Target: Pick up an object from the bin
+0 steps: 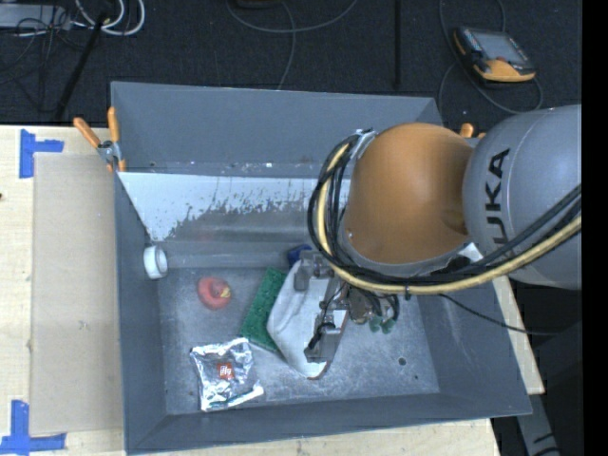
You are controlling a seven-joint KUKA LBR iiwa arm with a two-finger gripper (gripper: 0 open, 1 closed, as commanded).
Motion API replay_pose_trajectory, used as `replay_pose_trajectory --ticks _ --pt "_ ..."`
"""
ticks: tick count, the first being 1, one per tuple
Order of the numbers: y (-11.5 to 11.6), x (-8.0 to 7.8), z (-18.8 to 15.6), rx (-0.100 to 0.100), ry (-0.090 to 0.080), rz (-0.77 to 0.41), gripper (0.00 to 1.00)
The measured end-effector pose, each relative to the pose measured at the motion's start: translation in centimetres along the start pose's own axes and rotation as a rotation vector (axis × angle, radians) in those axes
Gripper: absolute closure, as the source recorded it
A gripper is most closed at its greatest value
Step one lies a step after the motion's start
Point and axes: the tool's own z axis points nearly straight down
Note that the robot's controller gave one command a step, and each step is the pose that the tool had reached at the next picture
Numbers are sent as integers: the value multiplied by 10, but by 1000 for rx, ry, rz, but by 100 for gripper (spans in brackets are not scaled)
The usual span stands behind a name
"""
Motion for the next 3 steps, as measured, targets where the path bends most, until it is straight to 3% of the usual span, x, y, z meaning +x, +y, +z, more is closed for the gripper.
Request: replay_pose_trajectory --ticks 1,2,3 --pt "63 22 166 -2 -5 84 0" --pt "62 23 164 0 -1 88 100" --pt "122 -19 165 -2 -5 -30 100"
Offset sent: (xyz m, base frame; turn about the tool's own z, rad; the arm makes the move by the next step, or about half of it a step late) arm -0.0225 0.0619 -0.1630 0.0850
